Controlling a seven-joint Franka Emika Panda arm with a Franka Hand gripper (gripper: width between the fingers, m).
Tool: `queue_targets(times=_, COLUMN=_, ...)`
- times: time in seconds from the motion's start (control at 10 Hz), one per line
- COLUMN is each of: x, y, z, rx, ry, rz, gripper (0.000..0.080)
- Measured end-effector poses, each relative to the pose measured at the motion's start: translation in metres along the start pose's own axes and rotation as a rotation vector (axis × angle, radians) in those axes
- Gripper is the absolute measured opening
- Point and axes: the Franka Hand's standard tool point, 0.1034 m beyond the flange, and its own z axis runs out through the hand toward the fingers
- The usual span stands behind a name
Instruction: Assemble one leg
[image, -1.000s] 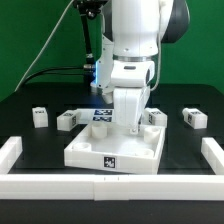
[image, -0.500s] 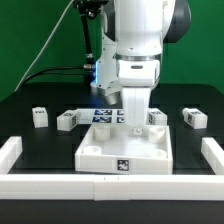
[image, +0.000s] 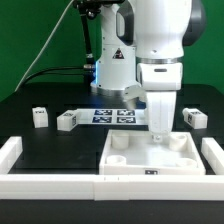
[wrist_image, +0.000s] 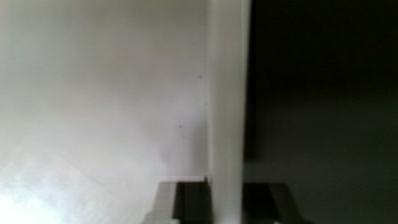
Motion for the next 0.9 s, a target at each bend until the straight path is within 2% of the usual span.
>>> queue_targets(times=0.2, x=0.008, y=0.003, z=0.000, rx=-0.005, ry=0.003, rz=-0.015, gripper=0.0060)
queue_targets(times=0.5, x=0.007, y=0.003, z=0.000, rx=-0.004, ry=0.003, rz=-0.014, gripper=0.0060)
queue_targets(times=0.7, x=0.016, y=0.004, z=0.001, rx=-0.014, ry=0.000, rz=-0.058, gripper=0.0060)
queue_targets(times=0.9, x=0.016, y=0.007, z=0.000, rx=-0.014, ry=-0.008, rz=-0.069, gripper=0.0061)
